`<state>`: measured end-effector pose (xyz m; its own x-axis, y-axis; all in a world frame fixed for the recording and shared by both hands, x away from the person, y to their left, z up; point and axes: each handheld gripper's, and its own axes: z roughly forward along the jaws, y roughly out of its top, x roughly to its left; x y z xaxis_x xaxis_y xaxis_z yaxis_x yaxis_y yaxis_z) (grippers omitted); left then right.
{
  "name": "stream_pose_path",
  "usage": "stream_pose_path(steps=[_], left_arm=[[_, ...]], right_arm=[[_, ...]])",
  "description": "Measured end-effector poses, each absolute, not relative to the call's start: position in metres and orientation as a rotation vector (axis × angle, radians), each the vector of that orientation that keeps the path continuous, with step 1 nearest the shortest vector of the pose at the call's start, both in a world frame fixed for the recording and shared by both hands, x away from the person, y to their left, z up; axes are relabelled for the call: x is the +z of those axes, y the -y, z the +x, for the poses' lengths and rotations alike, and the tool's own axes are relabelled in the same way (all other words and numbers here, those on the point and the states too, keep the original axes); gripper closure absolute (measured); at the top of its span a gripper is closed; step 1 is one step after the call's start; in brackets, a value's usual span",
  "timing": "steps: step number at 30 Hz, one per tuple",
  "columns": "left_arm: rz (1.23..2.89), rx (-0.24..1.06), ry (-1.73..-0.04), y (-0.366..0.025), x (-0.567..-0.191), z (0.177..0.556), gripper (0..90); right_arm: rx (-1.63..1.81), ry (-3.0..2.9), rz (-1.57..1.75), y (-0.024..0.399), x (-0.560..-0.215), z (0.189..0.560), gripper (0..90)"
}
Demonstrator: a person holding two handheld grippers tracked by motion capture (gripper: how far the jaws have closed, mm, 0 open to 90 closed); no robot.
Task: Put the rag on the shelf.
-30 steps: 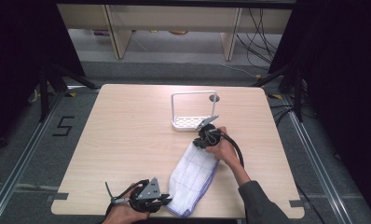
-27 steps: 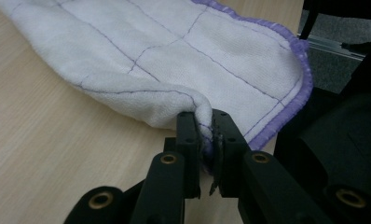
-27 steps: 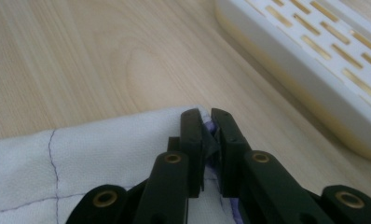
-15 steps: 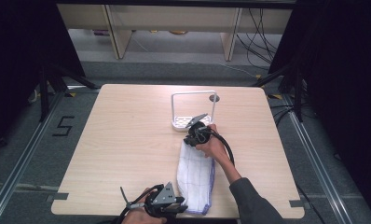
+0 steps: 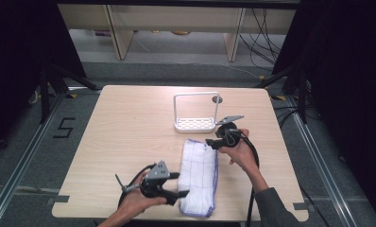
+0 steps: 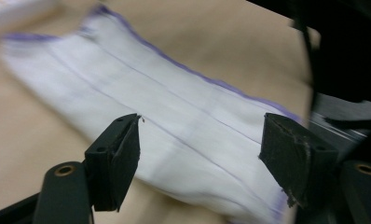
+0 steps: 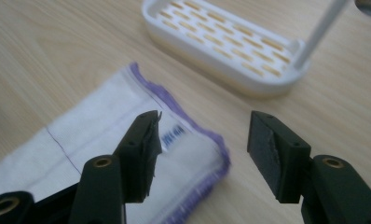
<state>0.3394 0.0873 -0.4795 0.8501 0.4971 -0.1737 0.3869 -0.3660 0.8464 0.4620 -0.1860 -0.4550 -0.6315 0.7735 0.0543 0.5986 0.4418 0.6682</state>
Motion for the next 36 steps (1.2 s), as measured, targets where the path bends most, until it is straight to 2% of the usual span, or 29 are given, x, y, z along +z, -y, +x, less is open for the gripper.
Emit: stream_pose_path(steps=[5, 17, 26, 36], left_arm=[[1.964, 0.202, -0.799, -0.093, -0.479, 0.386, 28.7], [2.011, 0.268, -0.878, -0.084, -0.494, 0.441, 29.2], [2.022, 0.236, -0.890, -0.079, -0.503, 0.469, 30.1], [2.034, 0.208, -0.895, -0.070, -0.511, 0.479, 30.2]], right_arm=[[0.934, -2.432, 1.252, 0.205, -0.466, 0.457, 44.5], [0.900, -2.438, 1.249, 0.208, -0.477, 0.460, 42.6], [0.892, -2.430, 1.267, 0.206, -0.480, 0.464, 42.0], [0.883, -2.437, 1.273, 0.201, -0.484, 0.469, 40.5]])
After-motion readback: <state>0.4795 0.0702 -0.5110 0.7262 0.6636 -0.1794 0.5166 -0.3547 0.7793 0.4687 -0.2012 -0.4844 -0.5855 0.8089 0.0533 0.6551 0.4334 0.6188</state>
